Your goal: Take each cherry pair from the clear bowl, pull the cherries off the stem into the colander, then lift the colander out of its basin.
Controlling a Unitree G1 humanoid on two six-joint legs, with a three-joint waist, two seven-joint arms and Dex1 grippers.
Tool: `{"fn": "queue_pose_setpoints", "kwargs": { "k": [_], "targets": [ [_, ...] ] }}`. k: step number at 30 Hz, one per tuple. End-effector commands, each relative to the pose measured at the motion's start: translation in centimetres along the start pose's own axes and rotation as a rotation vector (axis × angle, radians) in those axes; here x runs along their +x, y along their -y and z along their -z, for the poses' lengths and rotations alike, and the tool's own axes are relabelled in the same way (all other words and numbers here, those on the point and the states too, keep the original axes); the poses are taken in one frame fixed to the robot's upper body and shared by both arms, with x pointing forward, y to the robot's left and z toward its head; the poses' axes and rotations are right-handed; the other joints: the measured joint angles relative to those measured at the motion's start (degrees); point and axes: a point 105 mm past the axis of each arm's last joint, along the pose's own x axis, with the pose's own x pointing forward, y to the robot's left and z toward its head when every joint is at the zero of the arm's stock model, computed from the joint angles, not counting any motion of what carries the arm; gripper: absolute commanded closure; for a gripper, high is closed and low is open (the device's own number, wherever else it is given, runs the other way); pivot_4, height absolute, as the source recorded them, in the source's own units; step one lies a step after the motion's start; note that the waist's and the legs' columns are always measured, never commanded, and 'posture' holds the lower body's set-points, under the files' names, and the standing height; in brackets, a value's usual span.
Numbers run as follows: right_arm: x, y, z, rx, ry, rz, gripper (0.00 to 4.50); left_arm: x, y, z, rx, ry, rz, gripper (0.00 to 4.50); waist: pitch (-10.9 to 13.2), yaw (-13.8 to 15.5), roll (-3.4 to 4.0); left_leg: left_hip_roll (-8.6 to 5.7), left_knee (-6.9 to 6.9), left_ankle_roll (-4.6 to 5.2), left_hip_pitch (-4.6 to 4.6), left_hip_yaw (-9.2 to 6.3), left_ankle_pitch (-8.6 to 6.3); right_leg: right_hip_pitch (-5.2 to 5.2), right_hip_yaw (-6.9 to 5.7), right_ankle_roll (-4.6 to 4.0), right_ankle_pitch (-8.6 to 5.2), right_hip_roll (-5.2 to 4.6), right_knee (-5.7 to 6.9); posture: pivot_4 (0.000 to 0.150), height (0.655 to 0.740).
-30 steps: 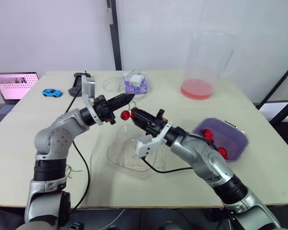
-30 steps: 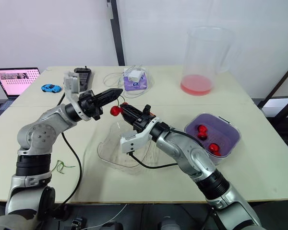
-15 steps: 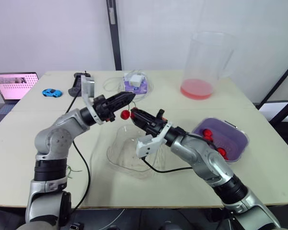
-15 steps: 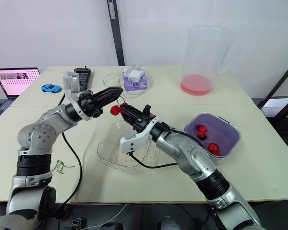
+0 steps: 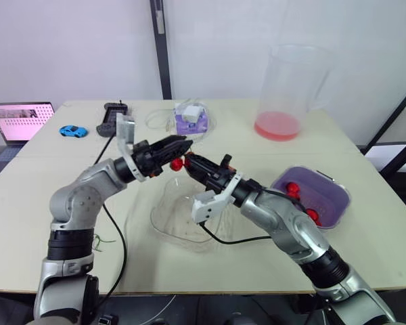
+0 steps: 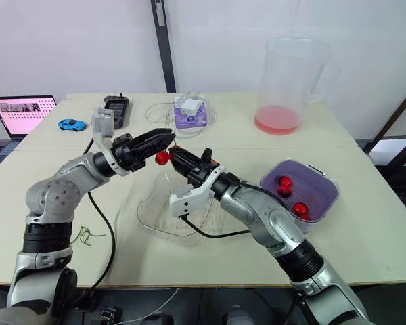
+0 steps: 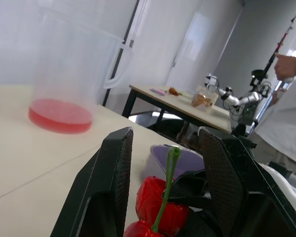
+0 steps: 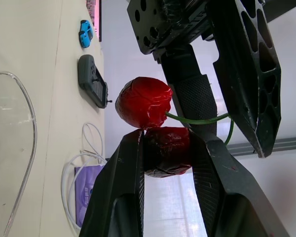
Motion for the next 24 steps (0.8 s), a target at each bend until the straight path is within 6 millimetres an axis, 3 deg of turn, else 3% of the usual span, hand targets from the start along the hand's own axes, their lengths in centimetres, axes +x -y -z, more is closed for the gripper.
{"fn": "queue_pose_setpoints", "kwargs": {
  "k": [1,5,6,9,11,12,20,24],
  "targets": [
    [-0.07,1.13,-0.15,-0.001,0.005,0.047,3.17,0.11,0.68,-1.16,0.063,0.026,0.032,2.28,0.0,0.0,0.00,0.00,0.00,0.00,0.00,0.00,0.00,0.00,0.00,0.00,0.00,0.00,0.00,0.150,0.7332],
    [-0.09,1.11,-0.16,-0.001,0.005,0.045,3.17,0.24,0.71,-1.47,0.068,0.044,0.041,2.28,0.0,0.0,0.00,0.00,0.00,0.00,0.00,0.00,0.00,0.00,0.00,0.00,0.00,0.00,0.00,0.150,0.7332],
    [-0.10,1.11,-0.16,-0.001,0.004,0.045,3.17,0.23,0.68,-1.44,0.069,0.042,0.040,2.66,0.0,0.0,0.00,0.00,0.00,0.00,0.00,0.00,0.00,0.00,0.00,0.00,0.00,0.00,0.00,0.150,0.7332],
    [-0.08,1.09,-0.10,-0.002,0.003,0.044,3.17,0.25,0.67,-1.43,0.062,0.046,0.044,3.17,0.0,0.0,0.00,0.00,0.00,0.00,0.00,0.00,0.00,0.00,0.00,0.00,0.00,0.00,0.00,0.150,0.7332],
    [-0.07,1.10,-0.07,-0.003,0.003,0.044,3.17,0.25,0.67,-1.32,0.058,0.044,0.046,4.19,0.0,0.0,0.00,0.00,0.00,0.00,0.00,0.00,0.00,0.00,0.00,0.00,0.00,0.00,0.00,0.150,0.7332],
    [-0.08,1.11,-0.07,-0.004,0.003,0.045,3.17,0.24,0.68,-1.24,0.056,0.042,0.046,4.43,0.0,0.0,0.00,0.00,0.00,0.00,0.00,0.00,0.00,0.00,0.00,0.00,0.00,0.00,0.00,0.150,0.7332],
    [-0.18,0.93,-0.32,0.031,0.026,0.031,3.17,0.30,0.63,-1.07,0.054,0.038,0.043,4.43,0.0,0.0,0.00,0.00,0.00,0.00,0.00,0.00,0.00,0.00,0.00,0.00,0.00,0.00,0.00,0.150,0.7332],
    [-0.70,1.14,0.13,0.052,0.030,0.022,1.92,0.17,0.21,-1.53,0.075,0.043,0.029,4.50,0.0,0.0,0.00,0.00,0.00,0.01,0.00,0.00,-0.01,0.00,0.00,0.00,0.00,0.00,0.00,0.150,0.7332]
  ]
}}
